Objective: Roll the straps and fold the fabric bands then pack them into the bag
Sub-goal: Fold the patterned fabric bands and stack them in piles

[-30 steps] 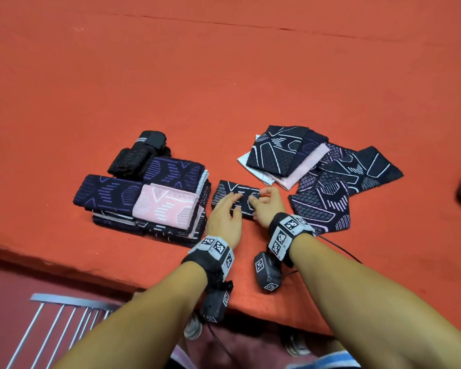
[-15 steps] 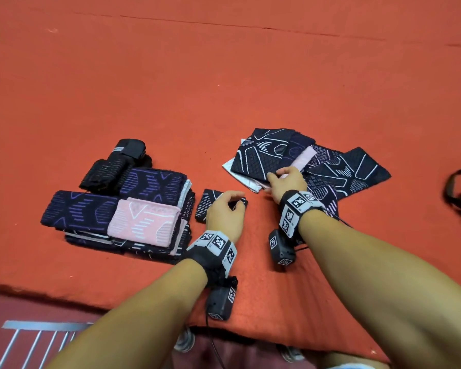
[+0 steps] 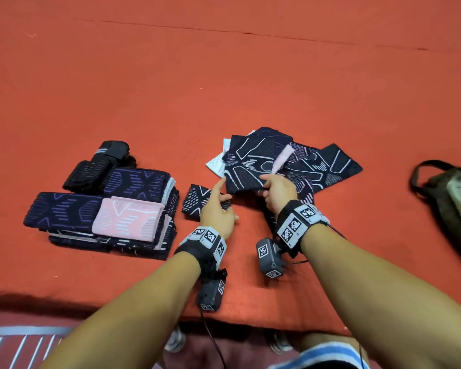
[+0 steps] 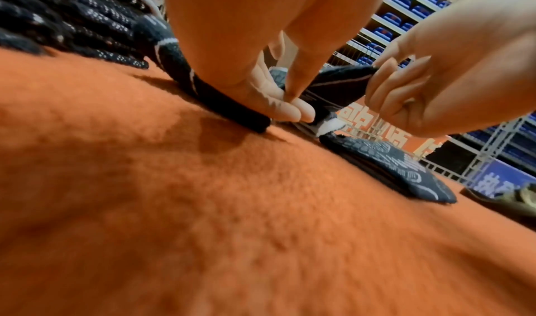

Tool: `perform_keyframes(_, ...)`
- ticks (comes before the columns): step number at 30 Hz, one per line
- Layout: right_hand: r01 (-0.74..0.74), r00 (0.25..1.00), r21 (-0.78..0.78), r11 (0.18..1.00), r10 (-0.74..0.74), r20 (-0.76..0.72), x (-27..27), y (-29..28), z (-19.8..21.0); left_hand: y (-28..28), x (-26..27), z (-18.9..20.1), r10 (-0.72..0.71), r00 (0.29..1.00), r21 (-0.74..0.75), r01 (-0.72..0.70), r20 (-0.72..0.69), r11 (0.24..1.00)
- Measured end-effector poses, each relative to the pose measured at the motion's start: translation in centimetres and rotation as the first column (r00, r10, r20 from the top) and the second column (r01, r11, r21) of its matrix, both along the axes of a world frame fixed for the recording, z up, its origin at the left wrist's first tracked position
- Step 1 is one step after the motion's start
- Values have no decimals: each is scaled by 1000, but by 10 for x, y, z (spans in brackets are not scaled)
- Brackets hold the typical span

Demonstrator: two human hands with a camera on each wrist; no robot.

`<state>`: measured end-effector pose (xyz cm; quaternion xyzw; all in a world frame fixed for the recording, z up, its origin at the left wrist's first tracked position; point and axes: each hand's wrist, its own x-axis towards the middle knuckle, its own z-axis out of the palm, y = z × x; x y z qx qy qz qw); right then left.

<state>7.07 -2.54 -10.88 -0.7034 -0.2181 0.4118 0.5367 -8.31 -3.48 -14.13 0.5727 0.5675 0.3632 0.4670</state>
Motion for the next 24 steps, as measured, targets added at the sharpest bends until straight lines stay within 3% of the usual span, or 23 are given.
perform_keyframes(4,-8,980,-34,999,1,-199,4,-37,7,-12,5,0,3,1000,50,-4,17,999)
perform_keyframes(12,-67,973,-85,994,46,-226,13,-96,2,-39,6,0,-72,997,65,72,0,995)
perform_keyframes(15,-91,995,-20,996,92,48,13,-107,-16,-49,3,-2,-102,995,33,101,20,994)
perform_keyframes(18,-194,926,12,981,179,332,12,-119,-31,-56,-3,-2,-115,993,23,115,33,993)
perform_keyframes(22,-252,957,64,966,238,168,10,-133,-36,-63,-10,-6,-105,993,-25,106,53,994)
perform_keyframes(24,-316,940,70,946,303,155,8,-138,-39,-63,-14,-9,-95,994,-40,97,51,994)
